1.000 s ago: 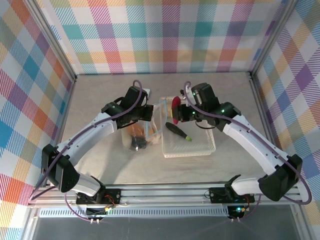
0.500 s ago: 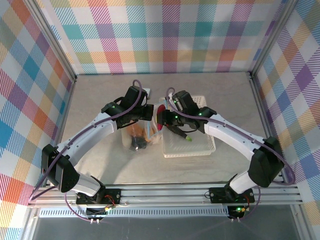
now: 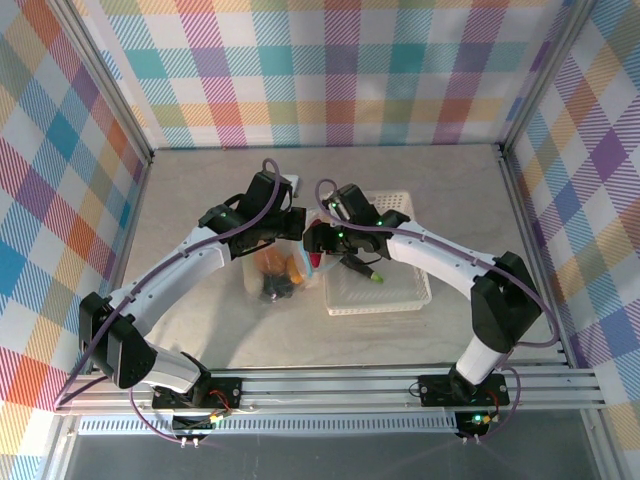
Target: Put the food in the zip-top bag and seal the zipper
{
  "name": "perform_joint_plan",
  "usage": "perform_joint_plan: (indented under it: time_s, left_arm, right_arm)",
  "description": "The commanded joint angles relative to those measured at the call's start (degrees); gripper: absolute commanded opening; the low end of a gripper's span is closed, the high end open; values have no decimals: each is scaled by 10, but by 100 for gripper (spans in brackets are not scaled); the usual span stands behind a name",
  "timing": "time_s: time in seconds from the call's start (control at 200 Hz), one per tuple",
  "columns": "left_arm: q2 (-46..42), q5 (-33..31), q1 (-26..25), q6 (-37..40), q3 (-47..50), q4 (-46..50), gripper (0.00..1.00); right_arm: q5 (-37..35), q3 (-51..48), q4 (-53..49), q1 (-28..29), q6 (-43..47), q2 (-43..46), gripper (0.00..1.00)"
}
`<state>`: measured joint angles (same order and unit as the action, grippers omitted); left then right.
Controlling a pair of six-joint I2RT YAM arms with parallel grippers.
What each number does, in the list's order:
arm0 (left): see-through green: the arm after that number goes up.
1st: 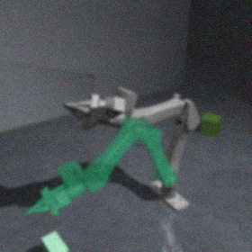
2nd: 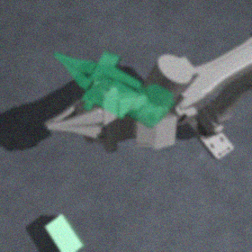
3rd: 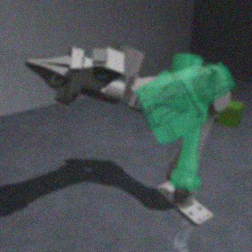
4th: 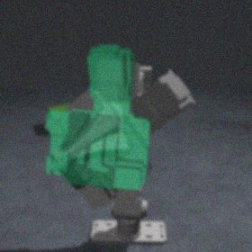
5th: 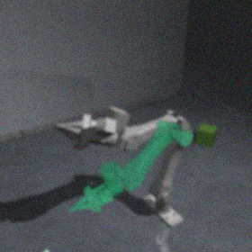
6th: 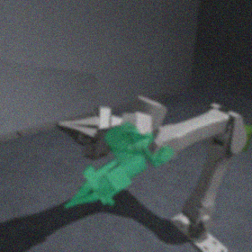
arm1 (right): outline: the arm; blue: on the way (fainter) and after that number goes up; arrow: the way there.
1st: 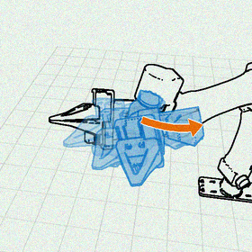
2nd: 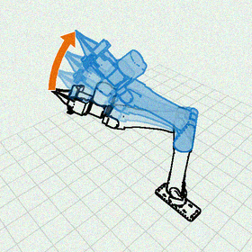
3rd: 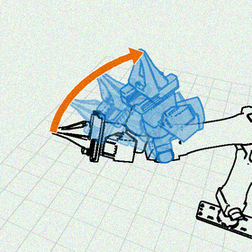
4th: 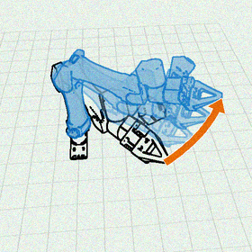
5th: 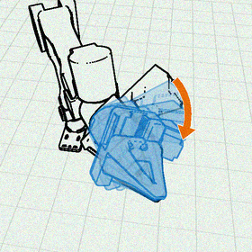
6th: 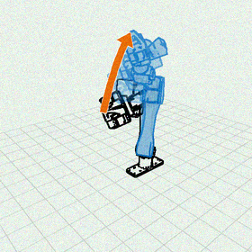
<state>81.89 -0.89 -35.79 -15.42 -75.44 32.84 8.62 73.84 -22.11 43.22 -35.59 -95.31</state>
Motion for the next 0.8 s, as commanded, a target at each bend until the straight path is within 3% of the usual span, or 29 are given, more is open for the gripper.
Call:
perform_joint_plan:
  time_s: [0.0, 0.27, 0.33, 0.42, 0.61, 0.795]
  left_arm:
    - [-17, 3, 6, -2, 0, 1, 0]
    - [-19, -2, 8, 3, 3, 9, 0]
    - [-21, -5, 8, 4, 5, 11, 0]
    - [-26, -10, 8, 6, 8, 14, 0]
    - [-29, -14, 9, 8, 12, 20, 0]
    - [-29, -15, 9, 9, 7, 24, 0]
  right_arm:
    - [-12, 30, -27, 5, 18, 21, 58]
    - [-83, 60, -134, -10, 126, 125, 61]
    - [-108, 54, -166, -33, 149, 155, 61]
    - [-90, 32, -209, -93, 172, 175, 61]
    - [-115, -46, -229, -132, 231, 141, 67]
    - [-66, -75, -212, -131, 260, 65, 69]
